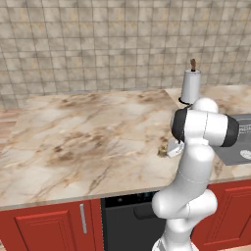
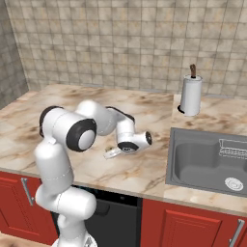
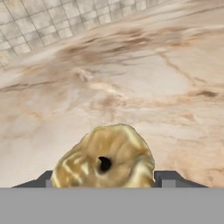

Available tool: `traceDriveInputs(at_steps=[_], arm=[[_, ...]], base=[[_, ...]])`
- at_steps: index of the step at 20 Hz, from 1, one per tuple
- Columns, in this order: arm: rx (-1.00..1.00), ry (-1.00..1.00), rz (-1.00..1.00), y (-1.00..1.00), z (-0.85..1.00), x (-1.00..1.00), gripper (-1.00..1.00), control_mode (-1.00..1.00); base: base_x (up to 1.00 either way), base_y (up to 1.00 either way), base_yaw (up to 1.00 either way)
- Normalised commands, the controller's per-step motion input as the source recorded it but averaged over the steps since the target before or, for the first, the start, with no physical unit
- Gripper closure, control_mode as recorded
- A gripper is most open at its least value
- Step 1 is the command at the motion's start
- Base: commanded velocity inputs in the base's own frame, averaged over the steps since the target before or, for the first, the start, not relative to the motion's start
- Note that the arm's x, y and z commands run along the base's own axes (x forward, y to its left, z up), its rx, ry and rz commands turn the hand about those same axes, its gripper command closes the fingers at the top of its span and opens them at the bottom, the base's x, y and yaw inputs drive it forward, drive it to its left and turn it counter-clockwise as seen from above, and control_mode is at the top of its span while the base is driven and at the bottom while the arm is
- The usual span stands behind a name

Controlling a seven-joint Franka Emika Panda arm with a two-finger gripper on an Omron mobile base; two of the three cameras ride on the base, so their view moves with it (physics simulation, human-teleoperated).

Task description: Pick the candle and candle from the dining table and place them in the open cabinet. Close the cabinet after placing the objects.

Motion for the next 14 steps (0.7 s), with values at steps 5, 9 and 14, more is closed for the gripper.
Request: traceDriveInputs(at_steps=[5,9,14], arm=[[0.0,-0.08,0.0,-0.12,0.26,-0.3,1.0,-1.0],[0.0,-0.05,0.0,-0.05,0.39,-0.35,1.0,-1.0],[0.0,0.05,0.0,-0.02,0.46,-0.33,1.0,-1.0]], base=[[0.0,0.0,0.0],[0.0,0.0,0.0],[0.0,0.0,0.0]])
